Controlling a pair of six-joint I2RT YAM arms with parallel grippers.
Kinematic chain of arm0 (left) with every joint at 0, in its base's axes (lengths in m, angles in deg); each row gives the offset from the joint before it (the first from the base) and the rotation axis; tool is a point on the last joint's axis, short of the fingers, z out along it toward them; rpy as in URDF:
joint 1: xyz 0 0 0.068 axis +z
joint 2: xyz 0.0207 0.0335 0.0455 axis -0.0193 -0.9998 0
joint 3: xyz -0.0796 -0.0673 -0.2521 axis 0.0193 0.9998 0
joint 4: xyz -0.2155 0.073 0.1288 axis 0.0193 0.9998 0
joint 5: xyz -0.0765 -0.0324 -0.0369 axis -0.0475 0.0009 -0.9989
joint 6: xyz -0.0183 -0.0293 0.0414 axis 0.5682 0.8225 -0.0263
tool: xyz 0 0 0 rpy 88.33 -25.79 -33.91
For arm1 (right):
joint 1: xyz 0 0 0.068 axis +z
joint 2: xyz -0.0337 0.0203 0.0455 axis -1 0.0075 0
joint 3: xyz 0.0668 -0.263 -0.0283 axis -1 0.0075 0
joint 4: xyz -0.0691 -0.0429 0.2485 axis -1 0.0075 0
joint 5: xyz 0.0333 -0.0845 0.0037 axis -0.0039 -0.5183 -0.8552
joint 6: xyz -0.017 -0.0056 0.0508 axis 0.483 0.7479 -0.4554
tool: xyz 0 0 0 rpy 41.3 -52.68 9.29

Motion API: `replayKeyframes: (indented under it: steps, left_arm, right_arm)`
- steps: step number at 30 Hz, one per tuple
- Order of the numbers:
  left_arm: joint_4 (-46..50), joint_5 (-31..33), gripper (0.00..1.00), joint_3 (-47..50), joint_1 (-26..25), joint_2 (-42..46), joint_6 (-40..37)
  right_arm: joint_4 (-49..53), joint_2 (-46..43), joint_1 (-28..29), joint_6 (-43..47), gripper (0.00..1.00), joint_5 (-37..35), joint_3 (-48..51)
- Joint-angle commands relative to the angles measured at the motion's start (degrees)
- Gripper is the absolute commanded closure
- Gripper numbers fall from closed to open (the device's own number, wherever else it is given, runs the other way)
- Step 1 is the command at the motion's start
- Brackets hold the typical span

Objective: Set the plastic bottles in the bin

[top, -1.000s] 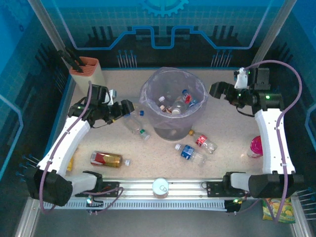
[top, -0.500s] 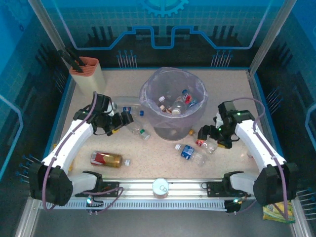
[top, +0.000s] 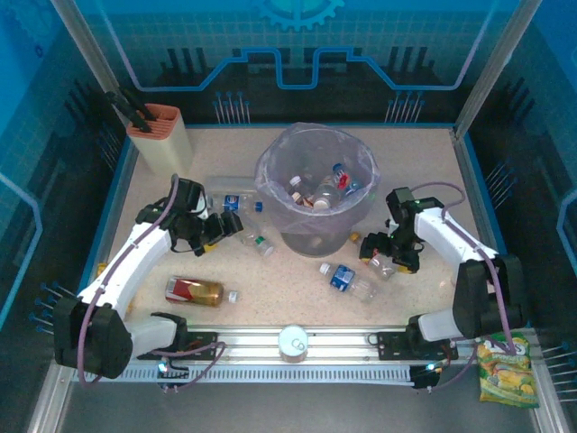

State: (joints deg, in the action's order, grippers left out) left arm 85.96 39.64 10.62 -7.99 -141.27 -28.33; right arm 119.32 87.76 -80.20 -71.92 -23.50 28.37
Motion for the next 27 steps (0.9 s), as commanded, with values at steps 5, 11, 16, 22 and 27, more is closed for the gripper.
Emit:
replayKeyframes:
  steps: [5,11,16,22,27]
  left_arm:
    - [-2.0,-1.0,0.14,0.8,0.6,-0.8,1.1]
    - [-2.3,-1.1,0.14,1.0,0.6,-1.2,0.6]
    - [-2.9,-1.0,0.14,2.0,0.6,-0.7,1.0]
    - [-4.6,-1.7,0.14,2.7,0.7,-1.1,2.0]
    - [-5.4,-2.0,0.14,2.6,0.7,-1.9,2.0]
  right_arm:
    - [-1.8,5.6,-0.2,0.6,0.05,-1.2,-1.8]
    - [-4.6,7.3,-3.2,1.0,0.28,1.6,-1.4]
    - [-5.9,7.5,-6.1,1.5,0.34,2.3,-0.4]
    - [-6.5,5.0,-8.5,1.6,0.44,4.2,0.6]
    - [-5.0,1.9,-9.7,2.0,0.51,4.6,0.4]
